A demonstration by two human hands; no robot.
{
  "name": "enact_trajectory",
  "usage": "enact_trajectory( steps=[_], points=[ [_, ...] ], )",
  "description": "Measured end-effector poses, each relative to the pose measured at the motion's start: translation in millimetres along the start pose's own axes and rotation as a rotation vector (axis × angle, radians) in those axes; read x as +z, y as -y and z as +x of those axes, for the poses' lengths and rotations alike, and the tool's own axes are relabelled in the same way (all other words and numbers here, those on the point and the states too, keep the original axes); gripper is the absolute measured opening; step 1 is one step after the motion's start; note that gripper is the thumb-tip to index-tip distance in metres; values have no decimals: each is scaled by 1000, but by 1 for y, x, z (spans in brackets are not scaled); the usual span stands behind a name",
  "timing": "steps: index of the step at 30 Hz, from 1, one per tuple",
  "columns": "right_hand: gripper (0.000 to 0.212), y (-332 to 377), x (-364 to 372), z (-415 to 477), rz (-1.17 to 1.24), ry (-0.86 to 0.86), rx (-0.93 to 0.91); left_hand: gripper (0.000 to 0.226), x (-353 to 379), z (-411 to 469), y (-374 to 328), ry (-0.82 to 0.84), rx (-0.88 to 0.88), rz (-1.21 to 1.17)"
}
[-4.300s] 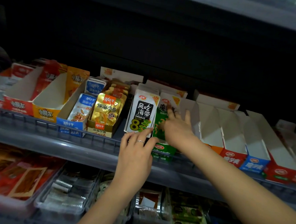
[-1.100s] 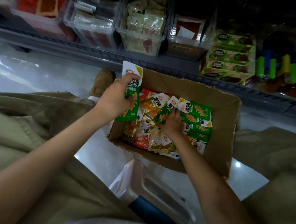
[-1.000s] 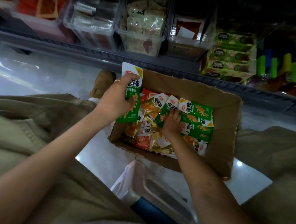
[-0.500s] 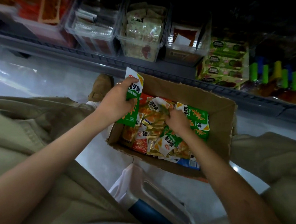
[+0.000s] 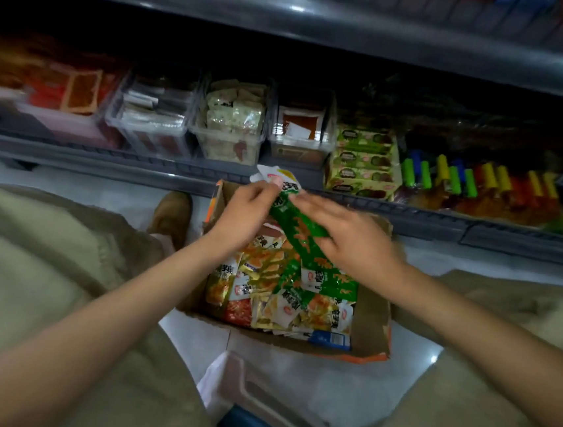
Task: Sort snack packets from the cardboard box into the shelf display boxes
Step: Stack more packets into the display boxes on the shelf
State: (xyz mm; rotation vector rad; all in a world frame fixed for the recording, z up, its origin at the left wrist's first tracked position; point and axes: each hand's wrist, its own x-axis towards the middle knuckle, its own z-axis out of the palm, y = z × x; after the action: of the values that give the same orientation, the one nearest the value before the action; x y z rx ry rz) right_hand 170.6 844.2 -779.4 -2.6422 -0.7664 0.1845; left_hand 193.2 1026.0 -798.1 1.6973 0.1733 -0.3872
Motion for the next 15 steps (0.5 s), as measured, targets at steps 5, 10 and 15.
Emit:
enact_trajectory(
  steps=[5, 10, 15],
  points=[
    [72, 11, 0, -1, -158, 166, 16, 16, 11, 2, -11, -79, 106, -69],
    [57, 11, -12, 8, 197, -45, 72, 24, 12, 10, -28, -146, 371, 198],
    [63, 10, -27, 32, 766, -407, 337, 56, 11, 7, -43, 2, 568, 339]
  ],
)
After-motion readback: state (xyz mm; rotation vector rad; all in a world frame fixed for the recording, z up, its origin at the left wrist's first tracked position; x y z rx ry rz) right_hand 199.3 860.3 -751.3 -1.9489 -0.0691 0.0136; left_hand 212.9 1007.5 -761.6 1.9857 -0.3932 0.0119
